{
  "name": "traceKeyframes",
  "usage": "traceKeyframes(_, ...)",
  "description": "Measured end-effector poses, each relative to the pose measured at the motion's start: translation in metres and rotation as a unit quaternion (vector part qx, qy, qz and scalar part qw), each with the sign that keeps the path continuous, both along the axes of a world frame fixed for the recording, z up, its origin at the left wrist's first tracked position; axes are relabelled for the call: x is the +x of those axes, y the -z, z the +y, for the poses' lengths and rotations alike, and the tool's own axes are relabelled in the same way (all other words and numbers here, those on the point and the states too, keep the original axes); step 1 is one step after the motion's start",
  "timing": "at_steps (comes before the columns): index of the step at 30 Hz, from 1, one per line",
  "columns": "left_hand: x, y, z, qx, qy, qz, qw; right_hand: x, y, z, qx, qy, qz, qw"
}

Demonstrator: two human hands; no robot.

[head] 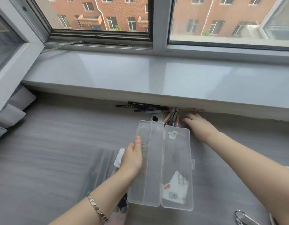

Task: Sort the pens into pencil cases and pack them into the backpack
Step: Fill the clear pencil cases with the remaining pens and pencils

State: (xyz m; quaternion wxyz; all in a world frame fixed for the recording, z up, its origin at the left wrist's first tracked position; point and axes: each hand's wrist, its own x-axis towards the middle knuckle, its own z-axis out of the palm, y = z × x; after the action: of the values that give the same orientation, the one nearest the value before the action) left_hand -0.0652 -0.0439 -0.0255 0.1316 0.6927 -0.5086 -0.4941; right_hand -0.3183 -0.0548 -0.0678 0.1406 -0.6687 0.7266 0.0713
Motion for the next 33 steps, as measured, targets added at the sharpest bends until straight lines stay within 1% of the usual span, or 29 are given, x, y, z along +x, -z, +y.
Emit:
traceKeyframes(2, 0.004, 0.004, 0.001, 0.005, -0.006, 0.025, 1.000, -0.002, -0.001, 0.002, 0.003, -0.017, 0.019, 1.000)
traceKeyframes(4, 0.007, 0.005, 0.003, 0.003, -0.007, 0.041, 0.999, 0.000, -0.001, 0.003, -0.018, -0.005, 0.026, 1.000)
traceKeyframes(5, 0.008, 0.005, 0.004, 0.001, -0.009, 0.045, 0.999, 0.002, -0.003, 0.002, -0.029, 0.022, 0.009, 0.999)
traceKeyframes(6, 0.010, 0.004, 0.005, -0.002, -0.011, 0.048, 0.999, 0.007, -0.006, -0.001, -0.035, 0.067, -0.028, 0.997)
traceKeyframes(8, 0.012, 0.005, 0.005, -0.006, -0.018, 0.049, 0.999, 0.019, -0.014, -0.010, -0.054, 0.153, -0.115, 0.980)
traceKeyframes(10, 0.013, 0.004, 0.005, -0.012, -0.018, 0.040, 0.999, 0.029, -0.016, -0.020, -0.056, 0.198, -0.162, 0.965)
traceKeyframes(13, 0.015, 0.003, 0.006, -0.013, -0.018, 0.035, 0.999, 0.041, -0.012, -0.028, -0.007, 0.224, -0.154, 0.962)
traceKeyframes(16, 0.018, 0.002, 0.008, -0.017, -0.018, 0.033, 0.999, 0.047, -0.010, -0.028, -0.010, 0.275, -0.145, 0.950)
traceKeyframes(19, 0.019, -0.001, 0.010, -0.025, -0.008, 0.029, 0.999, 0.045, -0.010, -0.022, -0.048, 0.327, -0.209, 0.921)
traceKeyframes(21, 0.017, -0.008, 0.014, -0.025, 0.002, 0.026, 0.999, 0.044, -0.019, -0.017, -0.114, 0.345, -0.268, 0.892)
traceKeyframes(23, 0.015, -0.010, 0.017, -0.032, 0.005, 0.025, 0.999, 0.048, -0.037, -0.010, -0.182, 0.351, -0.342, 0.852)
traceKeyframes(24, 0.014, -0.010, 0.019, -0.030, 0.006, 0.023, 0.999, 0.053, -0.050, -0.005, -0.206, 0.345, -0.378, 0.834)
traceKeyframes(25, 0.012, -0.011, 0.022, -0.027, 0.008, 0.021, 0.999, 0.060, -0.062, 0.000, -0.212, 0.329, -0.410, 0.824)
traceKeyframes(27, 0.006, -0.012, 0.026, -0.024, 0.017, 0.020, 0.999, 0.081, -0.081, 0.015, -0.198, 0.264, -0.452, 0.829)
traceKeyframes(28, 0.002, -0.012, 0.030, -0.026, 0.023, 0.025, 0.999, 0.093, -0.086, 0.026, -0.184, 0.230, -0.462, 0.836)
traceKeyframes(29, -0.001, -0.013, 0.033, -0.031, 0.030, 0.030, 0.999, 0.104, -0.088, 0.035, -0.171, 0.197, -0.453, 0.853)
traceKeyframes(31, -0.007, -0.013, 0.041, -0.037, 0.043, 0.045, 0.997, 0.119, -0.082, 0.051, -0.170, 0.140, -0.374, 0.901)
traceKeyframes(32, -0.009, -0.012, 0.045, -0.037, 0.050, 0.049, 0.997, 0.123, -0.079, 0.057, -0.173, 0.125, -0.333, 0.918)
traceKeyframes(33, -0.010, -0.011, 0.050, -0.037, 0.062, 0.050, 0.996, 0.124, -0.075, 0.063, -0.174, 0.122, -0.306, 0.928)
